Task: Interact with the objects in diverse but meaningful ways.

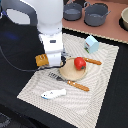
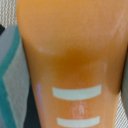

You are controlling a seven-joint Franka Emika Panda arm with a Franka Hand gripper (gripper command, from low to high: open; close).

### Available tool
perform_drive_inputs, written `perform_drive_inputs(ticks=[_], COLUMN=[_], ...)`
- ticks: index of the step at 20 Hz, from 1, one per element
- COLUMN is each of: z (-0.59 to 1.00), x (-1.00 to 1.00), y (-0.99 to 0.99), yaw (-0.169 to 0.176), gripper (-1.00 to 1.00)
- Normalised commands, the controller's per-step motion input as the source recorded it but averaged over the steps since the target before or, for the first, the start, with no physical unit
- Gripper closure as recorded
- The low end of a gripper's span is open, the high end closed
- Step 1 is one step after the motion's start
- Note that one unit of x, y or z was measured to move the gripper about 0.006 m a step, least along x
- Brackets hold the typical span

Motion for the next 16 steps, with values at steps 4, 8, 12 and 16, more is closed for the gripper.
perform_drive_inputs(ticks=[4, 8, 12, 16], z=[-0.09, -0.10, -0.25, -0.32], x=[-0.01, -0.02, 0.00, -0.06], y=[0.00, -0.07, -0.18, -0.17], yaw=[0.000, 0.000, 0.000, 0.000], gripper=[-1.00, -1.00, 1.00, 1.00])
